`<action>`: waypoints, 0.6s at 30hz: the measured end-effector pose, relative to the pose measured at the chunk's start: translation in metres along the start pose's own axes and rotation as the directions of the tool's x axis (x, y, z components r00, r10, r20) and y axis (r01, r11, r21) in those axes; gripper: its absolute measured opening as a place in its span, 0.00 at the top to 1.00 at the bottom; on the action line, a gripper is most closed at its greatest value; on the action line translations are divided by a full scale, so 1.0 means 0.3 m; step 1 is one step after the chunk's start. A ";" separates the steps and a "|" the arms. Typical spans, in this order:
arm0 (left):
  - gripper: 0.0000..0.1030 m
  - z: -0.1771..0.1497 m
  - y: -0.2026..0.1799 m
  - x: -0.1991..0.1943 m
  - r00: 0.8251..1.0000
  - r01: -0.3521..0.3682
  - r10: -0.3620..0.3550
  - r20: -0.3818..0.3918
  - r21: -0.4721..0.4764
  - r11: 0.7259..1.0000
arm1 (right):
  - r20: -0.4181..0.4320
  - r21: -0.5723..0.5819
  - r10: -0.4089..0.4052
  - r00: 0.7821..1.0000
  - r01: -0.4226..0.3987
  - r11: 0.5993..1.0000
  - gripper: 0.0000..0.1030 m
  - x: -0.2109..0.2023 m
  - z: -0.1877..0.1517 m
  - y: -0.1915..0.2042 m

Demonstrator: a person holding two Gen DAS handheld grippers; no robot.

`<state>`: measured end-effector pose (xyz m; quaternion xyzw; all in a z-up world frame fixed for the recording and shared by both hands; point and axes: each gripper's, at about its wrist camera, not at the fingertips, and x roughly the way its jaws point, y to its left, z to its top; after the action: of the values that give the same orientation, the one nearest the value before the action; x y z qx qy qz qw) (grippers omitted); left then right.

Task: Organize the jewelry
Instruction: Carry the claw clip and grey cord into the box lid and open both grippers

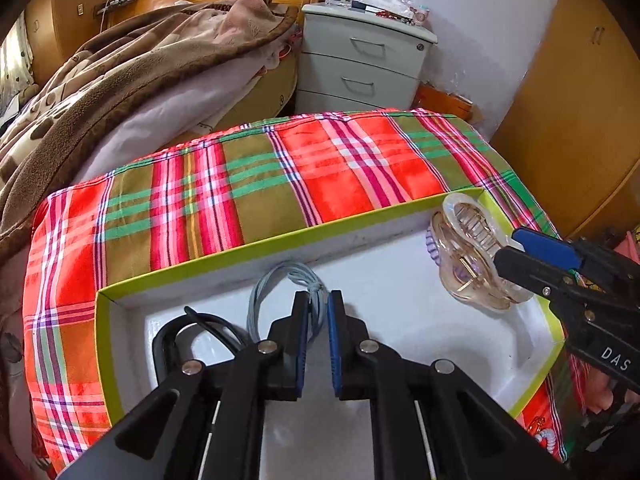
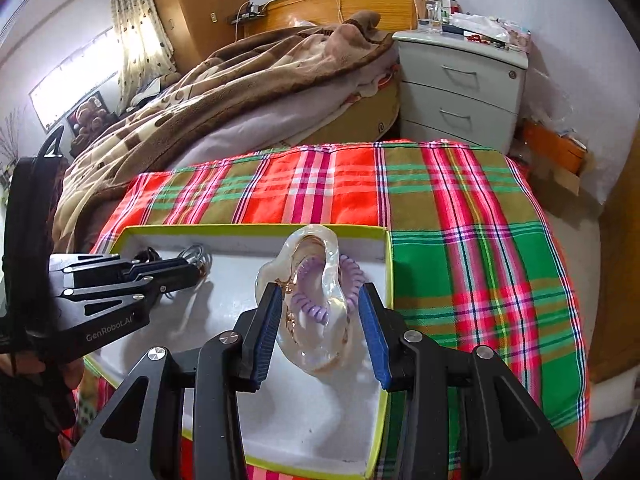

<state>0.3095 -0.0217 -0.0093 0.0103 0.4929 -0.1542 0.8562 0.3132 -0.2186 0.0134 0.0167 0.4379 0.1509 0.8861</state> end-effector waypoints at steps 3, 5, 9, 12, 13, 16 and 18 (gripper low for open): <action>0.86 -0.003 0.002 0.004 1.000 -0.006 0.006 -0.007 -0.003 1.000 | 0.000 -0.002 -0.010 1.000 0.010 1.000 0.60 0.003 0.000 0.000; 0.83 -0.003 0.003 0.005 1.000 -0.006 0.006 -0.010 -0.006 1.000 | 0.001 0.003 -0.008 1.000 0.008 1.000 0.60 0.003 -0.001 -0.001; 0.72 -0.003 0.005 -0.005 1.000 -0.002 0.002 -0.002 -0.009 1.000 | 0.014 -0.007 -0.017 1.000 0.017 1.000 0.60 -0.007 -0.004 0.006; 0.70 -0.004 0.007 -0.024 1.000 -0.004 0.004 0.007 -0.016 1.000 | 0.034 -0.013 -0.018 0.999 0.019 1.000 0.60 -0.031 -0.007 0.016; 0.68 -0.006 0.005 -0.034 1.000 -0.002 0.002 0.012 -0.014 1.000 | 0.043 -0.015 -0.017 0.999 0.018 1.000 0.60 -0.042 -0.010 0.020; 0.66 -0.022 -0.002 -0.077 0.999 0.015 -0.015 0.034 -0.006 1.000 | 0.060 -0.015 -0.022 0.998 0.023 1.000 0.60 -0.068 -0.016 0.022; 0.64 -0.039 -0.008 -0.113 0.998 0.021 -0.021 0.053 0.002 1.000 | 0.074 -0.013 -0.021 0.997 0.022 1.000 0.60 -0.094 -0.028 0.023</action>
<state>0.2833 -0.0133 0.0138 0.0019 0.4697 -0.1638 0.8675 0.2888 -0.2206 0.0310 0.0114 0.4041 0.1438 0.9033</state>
